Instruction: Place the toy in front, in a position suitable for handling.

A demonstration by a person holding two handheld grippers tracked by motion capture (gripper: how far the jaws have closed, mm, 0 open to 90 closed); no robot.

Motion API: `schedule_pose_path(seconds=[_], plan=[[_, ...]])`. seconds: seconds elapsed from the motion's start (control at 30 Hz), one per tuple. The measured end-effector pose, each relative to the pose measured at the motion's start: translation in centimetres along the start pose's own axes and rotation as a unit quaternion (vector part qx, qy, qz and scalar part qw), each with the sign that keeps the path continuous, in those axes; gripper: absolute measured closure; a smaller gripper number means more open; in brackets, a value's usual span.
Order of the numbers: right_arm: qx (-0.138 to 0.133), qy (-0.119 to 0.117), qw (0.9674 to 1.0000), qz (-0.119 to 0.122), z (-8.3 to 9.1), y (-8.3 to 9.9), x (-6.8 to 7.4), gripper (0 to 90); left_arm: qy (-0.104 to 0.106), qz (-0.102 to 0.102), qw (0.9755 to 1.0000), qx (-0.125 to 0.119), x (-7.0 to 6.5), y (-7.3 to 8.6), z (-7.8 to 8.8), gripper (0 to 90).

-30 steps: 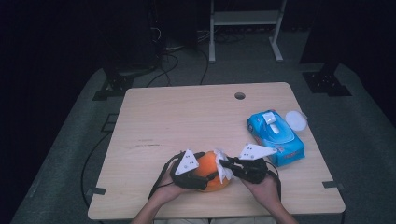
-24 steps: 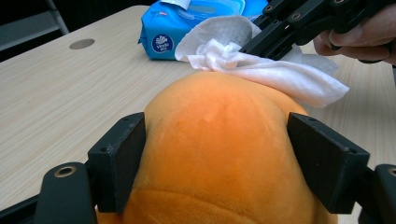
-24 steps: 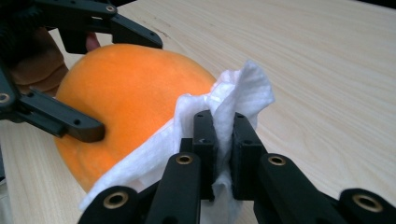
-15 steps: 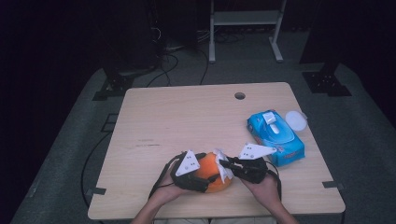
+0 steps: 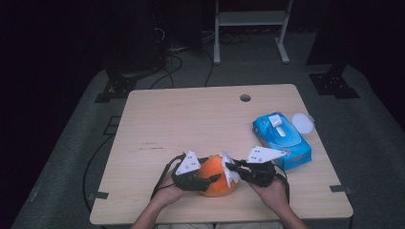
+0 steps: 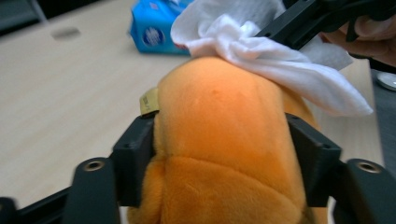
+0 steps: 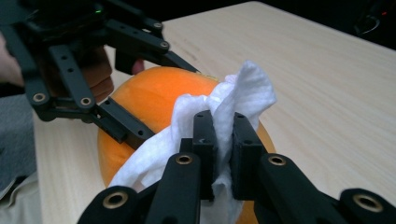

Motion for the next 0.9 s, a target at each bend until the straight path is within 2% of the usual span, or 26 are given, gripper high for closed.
schedule_pose_path(seconds=[0.07,0.2,0.3,0.4,0.5,0.6,0.67,0.73,0.77,0.87,0.9], plan=[[-0.012,0.005,0.9999,-0.007,0.2,-0.4,-0.5,82.0,-0.019,-0.018,0.9996,-0.005,0.2,-0.2,-0.2,36.4],[-0.019,0.010,0.9996,-0.021,0.0,-0.1,-1.4,81.9,-0.016,-0.003,0.9999,0.001,0.4,0.2,-0.5,35.5],[-0.008,0.033,0.9987,-0.039,0.1,1.1,-2.9,81.9,-0.012,0.008,0.9999,0.005,0.7,0.5,-0.4,33.0],[-0.001,0.043,0.9972,-0.061,0.3,2.1,-3.7,81.9,-0.006,0.016,0.9999,0.004,0.8,0.9,-0.1,30.3],[-0.004,0.037,0.9969,-0.069,0.2,2.3,-3.4,81.9,-0.005,0.018,0.9998,0.003,0.7,1.1,0.0,27.4],[-0.020,0.020,0.9983,-0.052,-0.1,1.0,-2.0,81.8,-0.006,0.015,0.9999,0.002,0.3,1.0,0.1,26.6],[-0.028,0.007,0.9989,-0.037,-0.3,0.2,-1.1,81.7,-0.007,0.002,1.0000,0.001,-0.2,0.8,0.0,26.0],[-0.021,0.011,0.9994,-0.027,-0.4,0.1,-0.9,81.6,-0.004,-0.002,1.0000,0.003,-0.4,0.8,0.1,25.2],[-0.023,0.005,0.9991,-0.034,-0.3,0.3,-1.0,81.6,-0.001,-0.002,1.0000,0.003,-0.5,0.7,0.1,24.7],[-0.022,-0.006,0.9986,-0.048,-0.1,0.9,-1.5,81.9,0.017,0.010,0.9998,0.004,-0.2,0.5,0.4,19.7],[-0.017,-0.006,0.9988,-0.045,-0.1,1.2,-1.6,81.9,0.022,0.025,0.9995,-0.001,0.1,0.3,0.5,16.7]])
Point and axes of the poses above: each handheld gripper's, and its own axes: z roughly backward along the jaws, y roughly out of its underside, x roughly to its left, the point moved 10 cm from there along -z, roughly forward along the jaws, and after that the axes turned 13 degrees about -y, right-handed, at the moved point
